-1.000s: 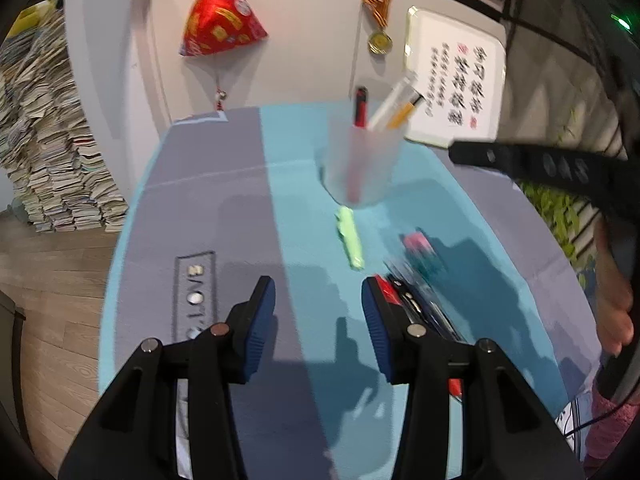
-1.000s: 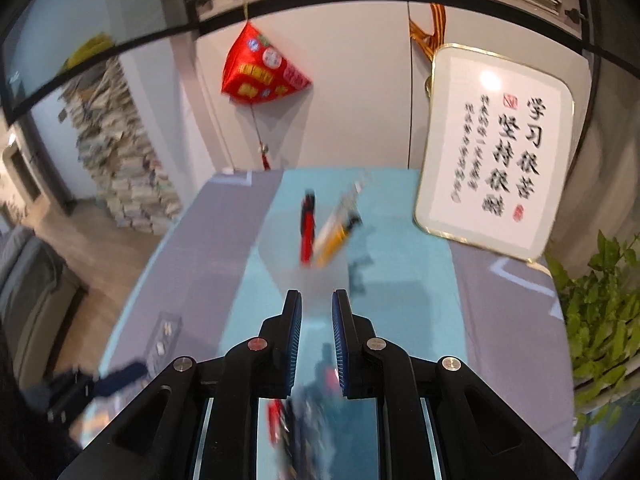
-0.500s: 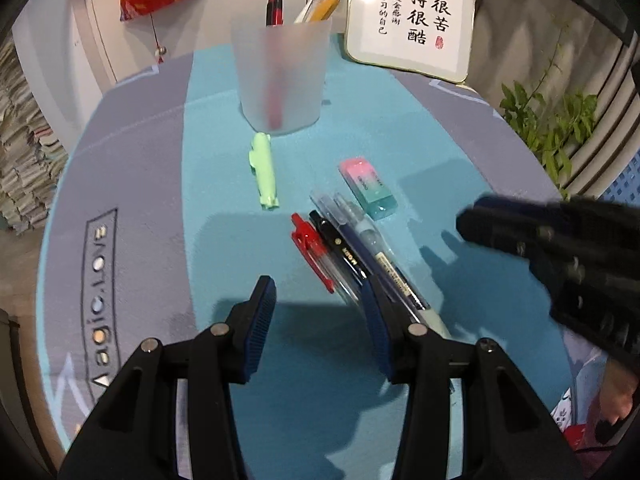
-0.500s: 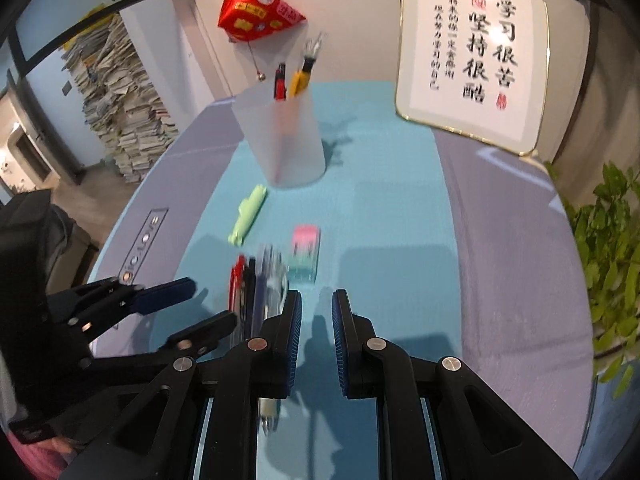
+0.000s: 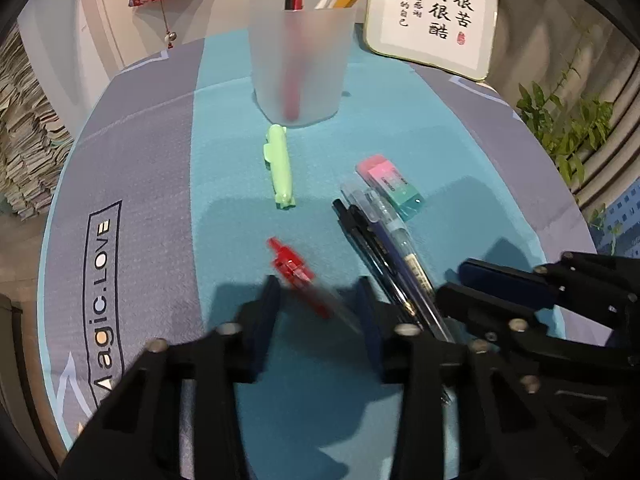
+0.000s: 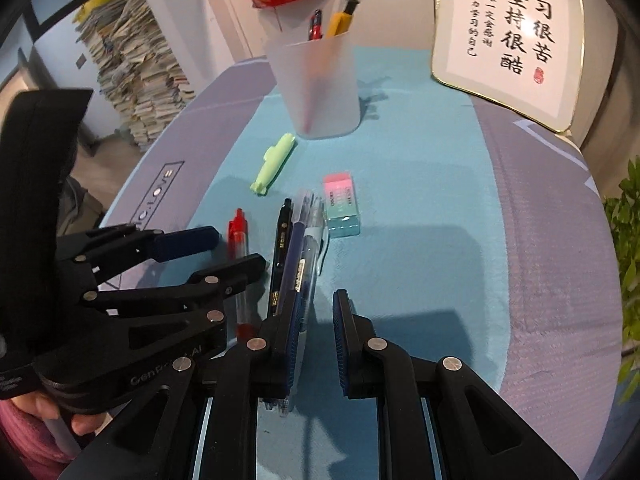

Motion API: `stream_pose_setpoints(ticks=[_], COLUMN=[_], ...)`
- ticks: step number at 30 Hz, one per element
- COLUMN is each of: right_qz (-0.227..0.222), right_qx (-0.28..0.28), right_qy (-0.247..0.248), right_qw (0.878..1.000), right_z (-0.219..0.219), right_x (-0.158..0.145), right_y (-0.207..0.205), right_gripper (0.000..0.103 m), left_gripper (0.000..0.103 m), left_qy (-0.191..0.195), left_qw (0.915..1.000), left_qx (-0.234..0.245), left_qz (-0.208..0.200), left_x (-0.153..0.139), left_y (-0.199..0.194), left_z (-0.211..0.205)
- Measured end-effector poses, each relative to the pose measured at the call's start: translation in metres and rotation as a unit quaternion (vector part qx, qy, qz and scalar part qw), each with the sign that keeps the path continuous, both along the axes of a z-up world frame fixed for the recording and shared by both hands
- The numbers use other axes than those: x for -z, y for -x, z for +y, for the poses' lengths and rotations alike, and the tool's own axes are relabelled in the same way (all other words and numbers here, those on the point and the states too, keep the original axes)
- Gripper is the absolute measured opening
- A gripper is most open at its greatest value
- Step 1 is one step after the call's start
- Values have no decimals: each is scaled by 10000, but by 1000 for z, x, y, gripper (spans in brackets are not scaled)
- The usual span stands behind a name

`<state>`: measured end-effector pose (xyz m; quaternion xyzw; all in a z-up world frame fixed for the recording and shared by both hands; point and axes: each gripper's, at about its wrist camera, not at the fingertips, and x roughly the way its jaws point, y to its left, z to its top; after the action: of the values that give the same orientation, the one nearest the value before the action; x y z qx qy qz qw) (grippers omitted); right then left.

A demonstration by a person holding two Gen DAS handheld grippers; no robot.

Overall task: Organize stationery
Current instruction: 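Grasp the red pen with the left tool while the right tool grasps a clear pen, then carry the red pen into the cup and open the left tool while the right tool holds the clear pen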

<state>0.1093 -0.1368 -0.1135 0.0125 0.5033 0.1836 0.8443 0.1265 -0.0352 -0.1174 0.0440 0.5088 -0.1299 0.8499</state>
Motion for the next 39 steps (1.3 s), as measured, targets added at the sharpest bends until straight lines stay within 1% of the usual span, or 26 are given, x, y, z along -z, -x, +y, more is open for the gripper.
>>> stream_pose_setpoints(ticks=[1,2,5,7,9,11,16,21,23,24,25,28,29,33,36,39], right_qz=[15,-2,71,166,80,115,227,268,265,284,261,-19,-115,-551,-716,-897], right_qx=[-16,-7,-3,-4,25,63,309,337,352,367,399,427,425,470,475,508], right_qy=[16,68,80,128,321,370,412,371,239,111,-121,-402,-437,-483,-601,-685], right_qw=[10000,10000,9999,9998,9994,9992,9984,9984,9987,9989,9988,9983,9981,9962,9945,9923], right_z=[2,4,9,14,21,24,27,25,21,19,13,-1,-4,-11,-13,-18], right_x=[1,2,6,11,10,9,8,8,8,7,3,-19,-26,-55,-67,-78], right_y=[-1,-2,-7,-13,-16,-21,-42,-48,-45,-46,-42,-29,-24,-7,0,10], right_gripper=[15,15,15,15,15,15,15,15,15,15,15,14,11,11,11,11], left_gripper=[24,19,13,13,13,13,13,12,12,12,12,12,12,12,12,12], left_qy=[51,104,191,163,171,95,36,69,91,149,224,388,460,559,614,615], left_qw=[10000,9999,9997,9997,9997,9998,9999,9999,9999,9998,9996,9990,9984,9960,9936,9916], left_qx=[20,32,130,173,168,134,23,2,62,110,149,210,235,272,290,264], left_qz=[18,27,38,36,74,68,144,120,96,107,99,-118,-242,-641,-908,-1106], left_x=[0,0,0,0,1,1,1,1,1,1,-1,-16,-24,-53,-72,-84], left_y=[0,0,-3,-4,-5,-7,-22,-31,-31,-30,-27,-15,-11,2,11,17], left_z=[1,3,7,11,14,14,15,15,13,13,14,17,18,21,23,26])
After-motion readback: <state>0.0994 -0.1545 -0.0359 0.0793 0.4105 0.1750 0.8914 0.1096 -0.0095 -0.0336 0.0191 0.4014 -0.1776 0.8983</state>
